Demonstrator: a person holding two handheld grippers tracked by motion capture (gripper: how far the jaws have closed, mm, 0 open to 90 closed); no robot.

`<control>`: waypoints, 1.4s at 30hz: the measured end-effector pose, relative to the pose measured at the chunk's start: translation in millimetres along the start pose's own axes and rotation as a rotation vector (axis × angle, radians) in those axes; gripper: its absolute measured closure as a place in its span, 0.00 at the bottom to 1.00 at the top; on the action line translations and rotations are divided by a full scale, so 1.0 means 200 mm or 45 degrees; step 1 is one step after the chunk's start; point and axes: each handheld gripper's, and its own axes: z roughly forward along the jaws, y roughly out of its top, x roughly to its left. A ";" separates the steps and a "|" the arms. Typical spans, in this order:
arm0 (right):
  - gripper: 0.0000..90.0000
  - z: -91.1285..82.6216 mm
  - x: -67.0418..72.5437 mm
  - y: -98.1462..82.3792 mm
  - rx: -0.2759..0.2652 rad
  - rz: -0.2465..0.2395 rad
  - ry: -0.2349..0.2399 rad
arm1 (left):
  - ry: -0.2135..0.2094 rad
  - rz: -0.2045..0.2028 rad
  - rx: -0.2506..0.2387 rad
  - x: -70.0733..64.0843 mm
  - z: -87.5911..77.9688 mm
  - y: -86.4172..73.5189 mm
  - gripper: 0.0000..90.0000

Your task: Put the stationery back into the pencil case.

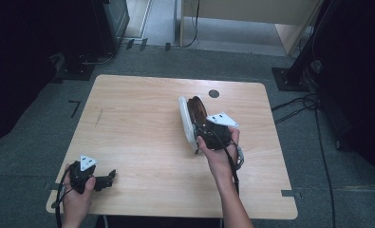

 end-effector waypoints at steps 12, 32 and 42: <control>0.00 -0.11 -0.08 -0.05 0.022 -0.016 0.088 | 0.000 0.000 0.000 0.00 0.00 0.00 0.00; 0.00 -0.19 -0.22 -0.21 0.061 0.029 -0.001 | 0.000 0.001 0.000 0.00 0.00 0.00 0.00; 0.00 -0.20 -0.30 -0.29 0.096 0.067 -0.055 | 0.001 0.001 0.000 0.00 0.00 0.00 0.00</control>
